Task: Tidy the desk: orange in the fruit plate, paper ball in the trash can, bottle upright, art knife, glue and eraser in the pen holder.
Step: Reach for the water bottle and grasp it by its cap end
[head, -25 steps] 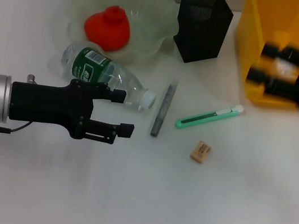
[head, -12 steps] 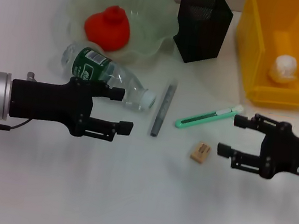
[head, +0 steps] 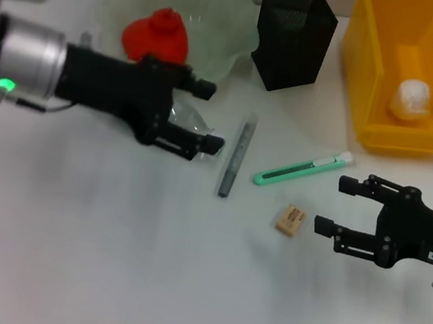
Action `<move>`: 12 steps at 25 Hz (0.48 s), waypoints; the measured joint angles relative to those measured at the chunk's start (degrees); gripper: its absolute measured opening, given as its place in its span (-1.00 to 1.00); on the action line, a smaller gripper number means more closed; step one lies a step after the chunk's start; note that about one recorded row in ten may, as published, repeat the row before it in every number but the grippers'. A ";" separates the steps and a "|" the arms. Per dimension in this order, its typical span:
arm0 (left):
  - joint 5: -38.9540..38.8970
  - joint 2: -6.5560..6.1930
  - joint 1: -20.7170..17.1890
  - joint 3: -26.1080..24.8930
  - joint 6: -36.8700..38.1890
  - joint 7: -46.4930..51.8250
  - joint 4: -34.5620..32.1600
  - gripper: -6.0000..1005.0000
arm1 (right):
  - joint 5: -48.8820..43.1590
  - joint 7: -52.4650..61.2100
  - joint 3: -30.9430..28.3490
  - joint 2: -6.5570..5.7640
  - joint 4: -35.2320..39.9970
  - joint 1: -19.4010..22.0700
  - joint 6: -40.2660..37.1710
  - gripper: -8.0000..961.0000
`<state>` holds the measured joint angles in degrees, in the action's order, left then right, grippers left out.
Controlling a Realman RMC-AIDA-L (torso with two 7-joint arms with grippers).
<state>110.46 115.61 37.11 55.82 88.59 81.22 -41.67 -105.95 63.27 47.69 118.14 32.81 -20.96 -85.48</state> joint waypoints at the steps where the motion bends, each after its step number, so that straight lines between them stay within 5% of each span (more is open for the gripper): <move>1: 3.95 0.45 2.14 0.00 -0.28 1.62 -2.37 0.61 | 0.00 -0.01 -0.03 -0.07 -0.12 0.00 0.03 0.64; 3: 3.95 0.45 2.14 0.00 -0.28 1.62 -2.37 0.61 | -0.02 -0.01 -0.04 -0.09 -0.15 0.01 0.11 0.64; 4: 12.63 1.97 6.41 0.01 -0.51 2.57 -6.08 0.61 | -0.05 -0.02 -0.05 -0.10 -0.16 0.02 0.29 0.64; 6: 18.01 2.86 8.97 0.69 -0.85 3.04 -8.02 0.61 | -0.05 -0.02 -0.06 -0.10 -0.17 0.02 0.47 0.64; 12: 22.88 3.16 12.71 8.75 -4.25 3.91 -9.45 0.60 | -0.12 0.32 -0.06 -0.37 -0.19 -0.27 1.31 0.64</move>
<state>133.34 118.77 49.82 64.57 84.35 85.13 -51.12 -106.08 63.59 47.63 117.77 32.61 -21.24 -84.17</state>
